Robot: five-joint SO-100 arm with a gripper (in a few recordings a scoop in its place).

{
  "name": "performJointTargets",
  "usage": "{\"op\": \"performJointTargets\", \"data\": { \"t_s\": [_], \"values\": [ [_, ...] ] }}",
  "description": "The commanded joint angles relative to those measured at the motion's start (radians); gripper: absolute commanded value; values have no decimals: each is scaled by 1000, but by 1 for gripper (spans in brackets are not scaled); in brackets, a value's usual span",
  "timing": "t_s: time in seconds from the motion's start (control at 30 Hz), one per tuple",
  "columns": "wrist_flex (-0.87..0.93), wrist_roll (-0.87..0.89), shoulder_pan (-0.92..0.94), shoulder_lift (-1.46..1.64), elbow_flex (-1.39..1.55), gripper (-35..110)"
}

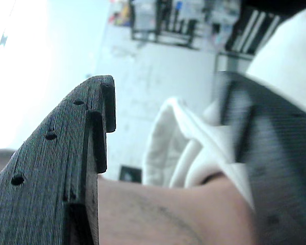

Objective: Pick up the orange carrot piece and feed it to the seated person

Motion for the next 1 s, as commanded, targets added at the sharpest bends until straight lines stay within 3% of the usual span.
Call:
{"op": "performJointTargets", "data": {
  "t_s": [0.0, 0.4, 0.83, 0.97],
  "values": [
    [-6, 15, 32, 41, -74, -4],
    [-6, -3, 114, -11, -32, -2],
    [-6, -5, 173, 247, 457, -2],
    [-9, -91, 169, 391, 657, -2]
  ]
}}
